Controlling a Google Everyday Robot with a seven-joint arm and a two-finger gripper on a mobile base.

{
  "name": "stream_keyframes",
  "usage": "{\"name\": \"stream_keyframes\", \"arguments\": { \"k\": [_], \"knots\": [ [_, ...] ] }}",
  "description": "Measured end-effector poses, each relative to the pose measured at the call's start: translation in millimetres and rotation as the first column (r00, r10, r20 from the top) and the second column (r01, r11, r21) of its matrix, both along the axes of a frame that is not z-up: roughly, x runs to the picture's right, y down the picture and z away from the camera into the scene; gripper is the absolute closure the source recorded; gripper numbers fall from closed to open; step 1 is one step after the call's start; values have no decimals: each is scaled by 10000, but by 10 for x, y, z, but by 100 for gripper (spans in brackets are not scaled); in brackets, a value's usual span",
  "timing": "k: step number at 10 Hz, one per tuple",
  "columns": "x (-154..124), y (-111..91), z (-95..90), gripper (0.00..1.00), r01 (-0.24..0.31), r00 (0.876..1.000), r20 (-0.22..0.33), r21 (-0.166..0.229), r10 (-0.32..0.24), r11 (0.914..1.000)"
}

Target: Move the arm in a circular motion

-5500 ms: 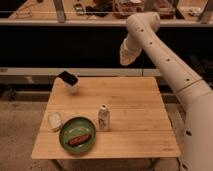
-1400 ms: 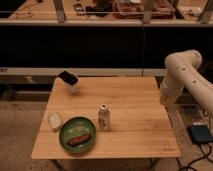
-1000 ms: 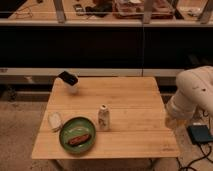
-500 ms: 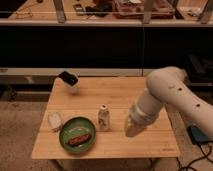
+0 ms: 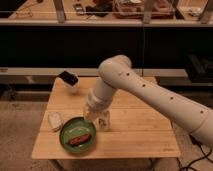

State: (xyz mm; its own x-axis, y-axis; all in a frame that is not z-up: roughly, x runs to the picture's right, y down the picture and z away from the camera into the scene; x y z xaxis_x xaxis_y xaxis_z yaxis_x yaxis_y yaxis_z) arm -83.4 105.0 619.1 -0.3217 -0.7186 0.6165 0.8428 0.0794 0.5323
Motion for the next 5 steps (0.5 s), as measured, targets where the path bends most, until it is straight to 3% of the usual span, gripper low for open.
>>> {"name": "stream_keyframes", "arguments": {
  "k": [3, 4, 5],
  "knots": [
    [-209, -533, 708, 100, -566, 9951, -779, 557, 609, 9968],
    [-166, -709, 958, 100, -800, 9886, -1215, 762, 889, 9939],
    [49, -882, 1332, 100, -1136, 9691, -2078, 1011, 1327, 9884]
  ]
}}
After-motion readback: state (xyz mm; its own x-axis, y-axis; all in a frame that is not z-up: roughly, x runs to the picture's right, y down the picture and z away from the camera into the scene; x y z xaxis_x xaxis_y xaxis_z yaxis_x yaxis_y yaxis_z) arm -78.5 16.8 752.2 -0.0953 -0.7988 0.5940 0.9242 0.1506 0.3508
